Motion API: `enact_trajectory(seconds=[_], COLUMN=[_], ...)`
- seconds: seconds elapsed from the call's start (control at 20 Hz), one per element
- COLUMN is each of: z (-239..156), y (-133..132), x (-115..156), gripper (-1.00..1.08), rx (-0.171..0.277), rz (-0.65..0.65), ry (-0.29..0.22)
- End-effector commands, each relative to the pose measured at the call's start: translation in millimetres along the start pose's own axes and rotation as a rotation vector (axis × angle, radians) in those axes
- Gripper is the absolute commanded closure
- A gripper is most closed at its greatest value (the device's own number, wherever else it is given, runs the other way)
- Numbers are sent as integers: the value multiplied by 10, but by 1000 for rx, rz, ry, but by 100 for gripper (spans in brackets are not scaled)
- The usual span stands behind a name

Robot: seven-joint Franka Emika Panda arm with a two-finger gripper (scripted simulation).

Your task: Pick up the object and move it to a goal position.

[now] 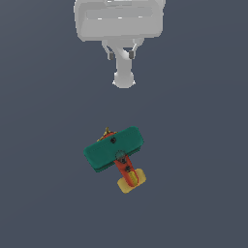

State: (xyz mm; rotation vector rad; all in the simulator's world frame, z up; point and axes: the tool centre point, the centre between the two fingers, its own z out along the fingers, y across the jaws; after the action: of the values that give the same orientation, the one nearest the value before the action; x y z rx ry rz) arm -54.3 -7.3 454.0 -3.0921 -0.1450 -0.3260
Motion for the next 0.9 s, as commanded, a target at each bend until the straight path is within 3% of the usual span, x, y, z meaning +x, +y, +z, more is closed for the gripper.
enact_trajectory(seconds=[0.0,0.85], z=[-206,-1497], y=[7,217], x=[35,90], gripper=[-20,-20], rx=[13,150], rz=[0,8], ry=[35,252])
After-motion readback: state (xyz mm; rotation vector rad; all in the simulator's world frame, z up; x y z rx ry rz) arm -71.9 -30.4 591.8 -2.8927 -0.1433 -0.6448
